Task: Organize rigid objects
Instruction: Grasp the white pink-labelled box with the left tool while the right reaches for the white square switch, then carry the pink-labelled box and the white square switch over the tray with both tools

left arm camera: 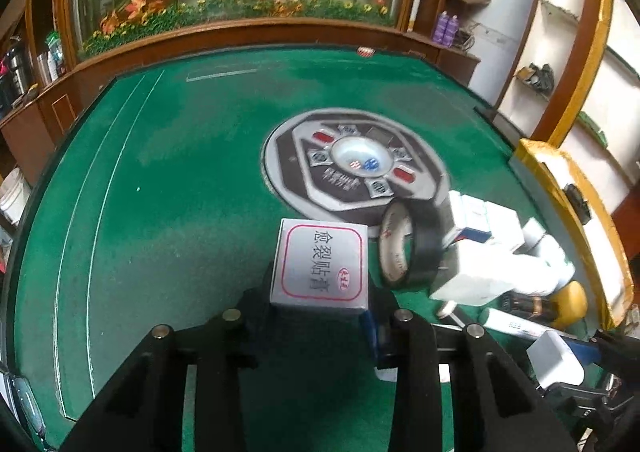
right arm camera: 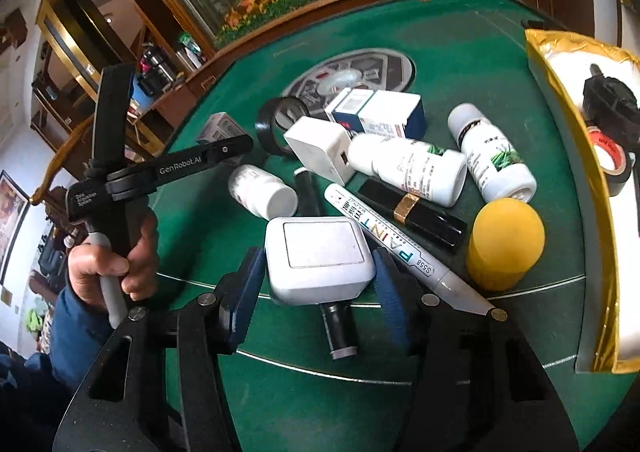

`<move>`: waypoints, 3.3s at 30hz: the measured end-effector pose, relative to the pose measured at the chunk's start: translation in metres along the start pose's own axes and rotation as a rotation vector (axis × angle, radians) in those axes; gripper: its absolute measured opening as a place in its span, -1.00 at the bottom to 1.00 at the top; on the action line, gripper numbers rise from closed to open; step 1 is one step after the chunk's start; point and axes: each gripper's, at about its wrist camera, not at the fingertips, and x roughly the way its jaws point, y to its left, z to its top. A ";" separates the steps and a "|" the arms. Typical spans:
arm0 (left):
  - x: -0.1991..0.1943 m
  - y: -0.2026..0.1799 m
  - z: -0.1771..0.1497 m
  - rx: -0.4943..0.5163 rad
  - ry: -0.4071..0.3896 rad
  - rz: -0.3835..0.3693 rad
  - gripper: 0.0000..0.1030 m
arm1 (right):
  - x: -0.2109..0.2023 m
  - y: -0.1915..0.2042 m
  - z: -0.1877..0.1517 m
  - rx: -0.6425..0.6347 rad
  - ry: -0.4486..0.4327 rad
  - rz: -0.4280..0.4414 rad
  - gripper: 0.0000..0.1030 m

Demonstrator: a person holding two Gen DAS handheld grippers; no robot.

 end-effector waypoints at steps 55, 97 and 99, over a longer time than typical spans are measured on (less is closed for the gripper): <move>-0.049 -0.119 -0.026 0.209 -0.129 -0.206 -0.30 | -0.079 -0.051 -0.004 0.153 -0.221 -0.081 0.07; 0.032 -0.306 -0.012 0.295 0.135 -0.438 -0.30 | -0.133 -0.214 0.096 0.321 -0.208 -0.437 0.06; 0.031 -0.307 -0.013 0.306 0.125 -0.435 -0.30 | -0.121 -0.225 0.105 0.326 -0.184 -0.436 0.06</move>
